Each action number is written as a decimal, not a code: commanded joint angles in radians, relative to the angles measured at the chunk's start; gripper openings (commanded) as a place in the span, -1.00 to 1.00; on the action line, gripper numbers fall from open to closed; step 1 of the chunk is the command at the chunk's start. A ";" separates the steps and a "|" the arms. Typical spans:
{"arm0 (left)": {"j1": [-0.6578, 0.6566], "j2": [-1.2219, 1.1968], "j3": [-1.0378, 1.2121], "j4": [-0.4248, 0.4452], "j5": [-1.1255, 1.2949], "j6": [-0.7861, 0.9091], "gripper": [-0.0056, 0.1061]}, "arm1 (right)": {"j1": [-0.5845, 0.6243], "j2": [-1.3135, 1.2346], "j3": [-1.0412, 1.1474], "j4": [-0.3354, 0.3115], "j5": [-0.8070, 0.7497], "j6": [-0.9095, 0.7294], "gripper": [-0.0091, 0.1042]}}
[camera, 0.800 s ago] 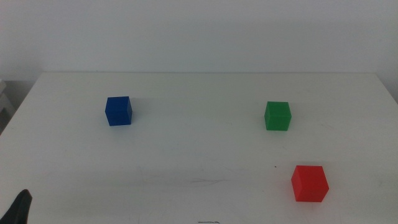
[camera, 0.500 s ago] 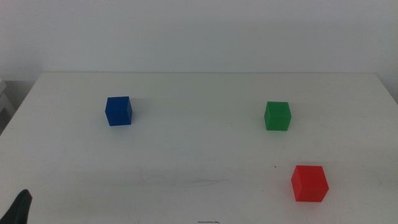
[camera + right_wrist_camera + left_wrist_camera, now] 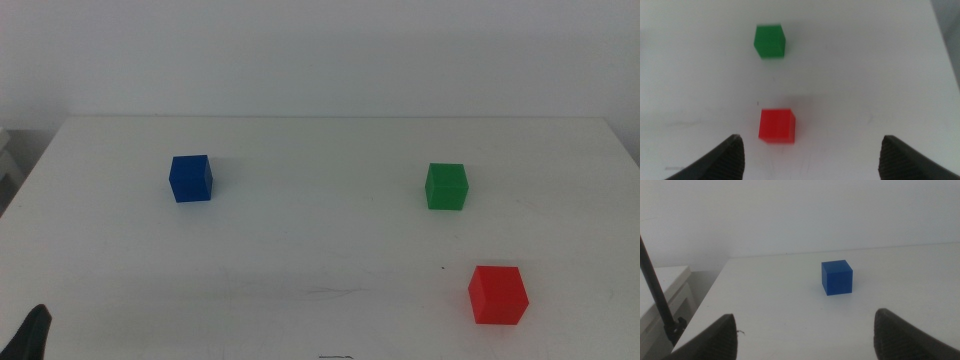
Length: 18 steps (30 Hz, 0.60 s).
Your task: Stack red cubes first, then green, then blue cubes in a specific spot.
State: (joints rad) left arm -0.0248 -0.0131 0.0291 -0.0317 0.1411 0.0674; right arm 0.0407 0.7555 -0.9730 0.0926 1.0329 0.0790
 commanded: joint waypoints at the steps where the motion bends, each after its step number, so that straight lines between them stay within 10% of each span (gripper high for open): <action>1: -0.002 -0.020 -0.003 -0.007 -0.076 -0.005 0.78 | -0.005 0.096 -0.112 0.003 0.064 0.016 0.82; 18: -0.002 -0.020 -0.003 -0.007 -0.076 -0.005 0.78 | 0.262 0.532 -0.264 -0.012 0.169 0.108 0.82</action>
State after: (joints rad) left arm -0.0248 -0.0131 0.0291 -0.0317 0.1411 0.0674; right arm 0.2818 1.2817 -1.2032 0.0962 1.2301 0.1787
